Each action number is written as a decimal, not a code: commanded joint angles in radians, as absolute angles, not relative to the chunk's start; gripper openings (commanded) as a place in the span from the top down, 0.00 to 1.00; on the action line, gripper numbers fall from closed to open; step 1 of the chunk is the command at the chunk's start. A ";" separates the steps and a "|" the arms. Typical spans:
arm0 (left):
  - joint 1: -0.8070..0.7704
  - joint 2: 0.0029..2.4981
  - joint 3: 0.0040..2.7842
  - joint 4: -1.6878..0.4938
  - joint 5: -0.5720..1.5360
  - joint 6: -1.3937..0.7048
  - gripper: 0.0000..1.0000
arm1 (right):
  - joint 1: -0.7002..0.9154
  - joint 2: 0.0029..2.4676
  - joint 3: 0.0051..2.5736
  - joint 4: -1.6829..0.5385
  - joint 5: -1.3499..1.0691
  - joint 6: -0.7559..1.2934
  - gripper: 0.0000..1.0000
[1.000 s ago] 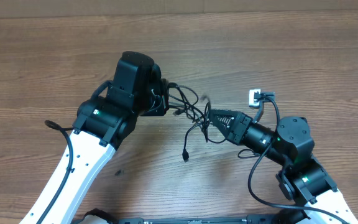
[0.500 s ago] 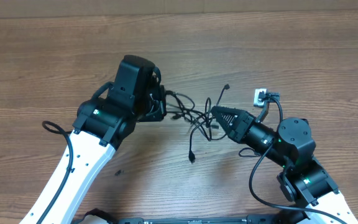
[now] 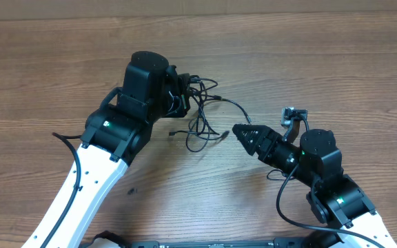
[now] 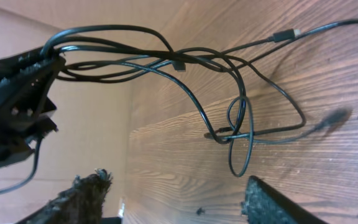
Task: Untangle cables
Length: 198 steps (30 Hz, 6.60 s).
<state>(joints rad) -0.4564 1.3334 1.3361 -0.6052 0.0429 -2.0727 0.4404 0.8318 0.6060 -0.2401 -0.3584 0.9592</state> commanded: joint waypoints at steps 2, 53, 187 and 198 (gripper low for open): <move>-0.451 1.317 1.357 -0.583 0.115 -2.064 0.96 | 0.443 0.820 0.615 -0.239 -0.340 0.931 0.23; -0.285 1.253 1.358 0.109 0.840 -2.085 0.96 | 0.442 1.135 0.615 -0.516 0.105 0.874 0.18; -0.215 1.783 1.356 -1.125 0.096 0.046 0.00 | 0.369 1.123 0.645 -0.003 -0.555 0.855 0.13; -0.224 1.854 1.356 -1.085 0.098 0.045 0.66 | 0.369 1.123 0.645 -0.010 -0.551 0.855 0.13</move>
